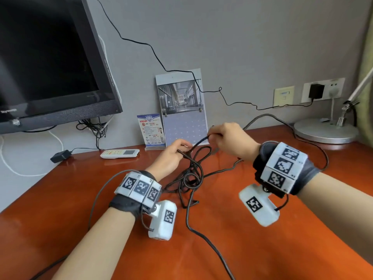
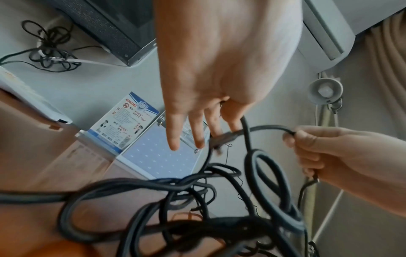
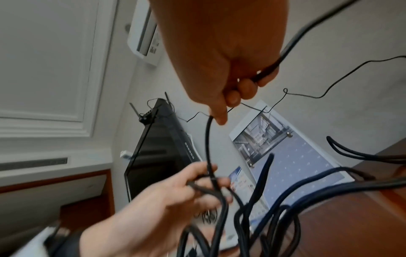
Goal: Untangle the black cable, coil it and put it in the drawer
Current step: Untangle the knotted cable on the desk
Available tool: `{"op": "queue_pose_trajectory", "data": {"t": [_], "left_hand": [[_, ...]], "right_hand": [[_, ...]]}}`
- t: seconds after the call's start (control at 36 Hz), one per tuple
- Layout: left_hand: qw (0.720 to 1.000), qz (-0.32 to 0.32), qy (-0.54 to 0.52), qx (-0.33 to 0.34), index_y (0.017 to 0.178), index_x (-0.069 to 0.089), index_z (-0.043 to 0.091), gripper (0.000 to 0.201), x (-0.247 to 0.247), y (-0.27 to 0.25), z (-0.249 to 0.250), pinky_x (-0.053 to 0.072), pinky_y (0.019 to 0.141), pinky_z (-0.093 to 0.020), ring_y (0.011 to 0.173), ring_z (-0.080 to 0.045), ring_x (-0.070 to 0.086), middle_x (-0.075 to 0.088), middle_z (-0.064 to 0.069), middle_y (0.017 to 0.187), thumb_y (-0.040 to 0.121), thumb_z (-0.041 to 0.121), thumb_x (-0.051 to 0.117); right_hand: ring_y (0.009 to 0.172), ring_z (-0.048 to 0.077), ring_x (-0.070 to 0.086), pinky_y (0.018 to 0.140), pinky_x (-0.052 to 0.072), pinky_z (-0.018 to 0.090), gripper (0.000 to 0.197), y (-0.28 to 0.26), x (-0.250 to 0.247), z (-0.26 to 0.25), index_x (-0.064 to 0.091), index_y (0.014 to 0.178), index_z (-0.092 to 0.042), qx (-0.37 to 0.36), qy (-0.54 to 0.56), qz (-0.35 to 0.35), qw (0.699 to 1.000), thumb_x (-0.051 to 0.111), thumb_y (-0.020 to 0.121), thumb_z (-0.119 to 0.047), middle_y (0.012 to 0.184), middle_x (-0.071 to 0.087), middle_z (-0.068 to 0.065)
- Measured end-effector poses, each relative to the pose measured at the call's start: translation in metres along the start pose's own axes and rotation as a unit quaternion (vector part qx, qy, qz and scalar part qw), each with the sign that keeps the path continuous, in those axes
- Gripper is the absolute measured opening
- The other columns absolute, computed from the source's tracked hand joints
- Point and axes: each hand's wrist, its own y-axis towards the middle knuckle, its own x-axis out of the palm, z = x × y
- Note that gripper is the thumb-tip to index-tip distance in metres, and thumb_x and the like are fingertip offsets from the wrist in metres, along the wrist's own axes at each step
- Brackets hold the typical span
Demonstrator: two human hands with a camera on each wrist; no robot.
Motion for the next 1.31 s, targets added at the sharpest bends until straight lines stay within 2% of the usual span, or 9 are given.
{"op": "queue_pose_trajectory", "data": {"t": [0.14, 0.28, 0.44, 0.61, 0.81, 0.97, 1.14, 1.22, 1.31], "left_hand": [[0.985, 0.019, -0.155, -0.067, 0.115, 0.05, 0.022, 0.035, -0.004, -0.004, -0.008, 0.047, 0.097, -0.045, 0.111, -0.018, 0.052, 0.05, -0.001, 0.125, 0.098, -0.003, 0.035], [0.977, 0.018, -0.198, -0.082, 0.106, 0.058, 0.023, 0.046, -0.014, -0.002, -0.022, 0.049, 0.093, -0.042, 0.115, -0.018, 0.055, 0.054, -0.002, 0.126, 0.094, -0.013, 0.032], [0.964, -0.003, -0.25, -0.096, 0.107, 0.061, 0.016, 0.038, -0.025, -0.002, -0.024, 0.049, 0.093, -0.047, 0.108, -0.018, 0.061, 0.059, -0.003, 0.122, 0.094, -0.007, 0.034], [0.982, -0.014, -0.163, -0.092, 0.107, 0.059, 0.023, 0.035, -0.021, -0.001, -0.018, 0.05, 0.095, -0.044, 0.101, -0.013, 0.061, 0.062, 0.003, 0.114, 0.094, -0.004, 0.041], [0.994, -0.019, -0.088, -0.069, 0.127, 0.036, 0.04, 0.054, -0.012, 0.001, -0.01, 0.05, 0.086, -0.034, 0.093, -0.015, 0.065, 0.064, 0.005, 0.103, 0.093, -0.001, 0.045], [0.992, 0.014, 0.111, -0.054, 0.103, 0.053, 0.02, 0.018, -0.014, -0.008, -0.02, 0.041, 0.063, -0.018, 0.087, -0.012, 0.056, 0.057, 0.005, 0.1, 0.091, 0.007, 0.05], [0.965, -0.094, 0.234, -0.069, 0.085, 0.064, 0.023, 0.023, -0.016, -0.029, -0.029, 0.047, 0.077, -0.024, 0.086, -0.011, 0.06, 0.066, 0.009, 0.088, 0.089, 0.009, 0.047], [0.96, -0.155, 0.215, -0.092, 0.11, 0.063, 0.021, 0.042, -0.019, -0.033, -0.035, 0.042, 0.065, -0.011, 0.077, -0.003, 0.055, 0.064, 0.005, 0.105, 0.087, -0.005, 0.039], [0.953, -0.18, 0.229, -0.081, 0.127, 0.055, 0.024, 0.042, -0.017, -0.035, -0.04, 0.039, 0.072, -0.011, 0.085, -0.003, 0.05, 0.054, 0.008, 0.116, 0.091, 0.004, 0.047]], "right_hand": [[0.069, 0.017, 0.046, 0.057, 0.029, 0.025, 0.021, 0.008, -0.011, 0.014, 0.062, 0.077, -0.016, 0.063, 0.145, 0.045, 0.986, 0.05, 0.093, -0.013, 0.072, 0.053, 0.009], [0.044, 0.003, 0.043, 0.042, 0.029, 0.01, 0.02, 0.015, -0.044, 0.04, 0.065, 0.079, -0.019, 0.132, 0.162, 0.163, 0.964, 0.052, 0.092, -0.013, 0.056, 0.045, -0.008], [0.095, 0.041, 0.059, 0.085, 0.046, 0.038, 0.024, 0.012, -0.088, 0.101, 0.072, 0.099, -0.009, 0.22, -0.09, 0.226, 0.945, 0.051, 0.089, -0.014, 0.099, 0.066, 0.024], [0.121, 0.036, 0.035, 0.104, 0.03, 0.043, 0.043, -0.011, -0.082, 0.144, 0.054, 0.123, 0.002, 0.362, -0.327, 0.092, 0.868, 0.057, 0.085, -0.018, 0.128, 0.042, 0.023], [0.133, 0.03, 0.026, 0.109, 0.031, 0.042, 0.054, -0.015, -0.008, 0.103, 0.041, 0.141, -0.021, 0.134, -0.209, -0.172, 0.953, 0.053, 0.089, -0.018, 0.144, 0.033, 0.01], [0.14, 0.025, 0.021, 0.114, 0.025, 0.04, 0.057, -0.006, 0.048, 0.049, 0.029, 0.148, -0.02, -0.002, -0.157, -0.33, 0.931, 0.048, 0.094, -0.018, 0.152, 0.027, 0.004], [0.104, 0.019, 0.057, 0.078, 0.041, 0.021, 0.026, 0.002, 0.058, 0.031, 0.065, 0.115, -0.011, 0.013, -0.124, -0.334, 0.934, 0.054, 0.093, -0.018, 0.113, 0.062, 0.003], [0.071, 0.005, 0.055, 0.062, 0.037, 0.01, 0.017, 0.003, 0.058, 0.031, 0.071, 0.098, -0.008, 0.013, -0.03, -0.318, 0.948, 0.056, 0.091, -0.013, 0.079, 0.062, -0.005], [0.069, -0.001, 0.053, 0.066, 0.037, 0.005, 0.016, 0.001, 0.058, 0.028, 0.072, 0.094, -0.009, -0.007, 0.042, -0.283, 0.958, 0.057, 0.091, -0.011, 0.081, 0.062, -0.006]]}}
